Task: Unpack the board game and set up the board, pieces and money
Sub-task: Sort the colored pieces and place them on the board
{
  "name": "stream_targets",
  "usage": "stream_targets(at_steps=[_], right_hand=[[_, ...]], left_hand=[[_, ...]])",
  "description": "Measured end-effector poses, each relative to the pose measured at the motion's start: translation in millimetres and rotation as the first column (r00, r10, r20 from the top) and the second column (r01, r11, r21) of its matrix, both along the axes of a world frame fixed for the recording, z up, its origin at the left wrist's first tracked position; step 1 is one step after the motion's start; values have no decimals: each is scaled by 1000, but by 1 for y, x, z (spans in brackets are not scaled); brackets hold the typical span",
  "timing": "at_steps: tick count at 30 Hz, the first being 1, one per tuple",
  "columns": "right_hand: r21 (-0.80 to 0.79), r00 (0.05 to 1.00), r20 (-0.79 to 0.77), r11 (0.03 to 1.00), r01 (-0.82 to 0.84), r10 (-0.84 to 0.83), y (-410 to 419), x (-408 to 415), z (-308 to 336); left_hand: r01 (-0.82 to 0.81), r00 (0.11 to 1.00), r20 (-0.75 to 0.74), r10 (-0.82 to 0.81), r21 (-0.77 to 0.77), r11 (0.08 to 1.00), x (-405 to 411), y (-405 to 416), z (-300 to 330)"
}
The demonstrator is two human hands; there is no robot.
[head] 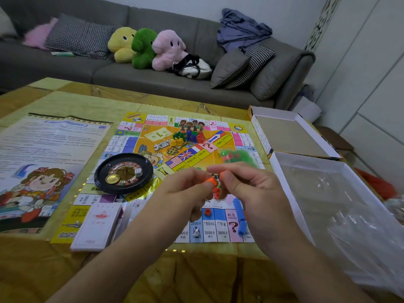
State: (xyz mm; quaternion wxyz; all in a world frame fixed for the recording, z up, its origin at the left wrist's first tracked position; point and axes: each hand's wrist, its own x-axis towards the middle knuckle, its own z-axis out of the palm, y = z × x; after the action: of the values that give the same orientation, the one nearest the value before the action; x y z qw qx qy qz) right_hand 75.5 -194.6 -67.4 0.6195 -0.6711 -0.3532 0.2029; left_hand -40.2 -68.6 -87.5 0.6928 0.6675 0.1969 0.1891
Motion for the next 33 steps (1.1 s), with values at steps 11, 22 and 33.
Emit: stream_targets(at_steps=[11, 22, 33], right_hand=[[76, 995, 86, 996, 42, -48, 2, 0, -1], [-54, 928, 372, 998, -12, 32, 0, 5, -4], [-151, 708, 706, 981, 122, 21, 6, 2, -24]], left_hand=[[64, 997, 56, -55, -178, 982, 0, 10, -6], [124, 992, 48, -116, -270, 955, 3, 10, -2], [-97, 992, -109, 63, -335, 937, 13, -3, -8]])
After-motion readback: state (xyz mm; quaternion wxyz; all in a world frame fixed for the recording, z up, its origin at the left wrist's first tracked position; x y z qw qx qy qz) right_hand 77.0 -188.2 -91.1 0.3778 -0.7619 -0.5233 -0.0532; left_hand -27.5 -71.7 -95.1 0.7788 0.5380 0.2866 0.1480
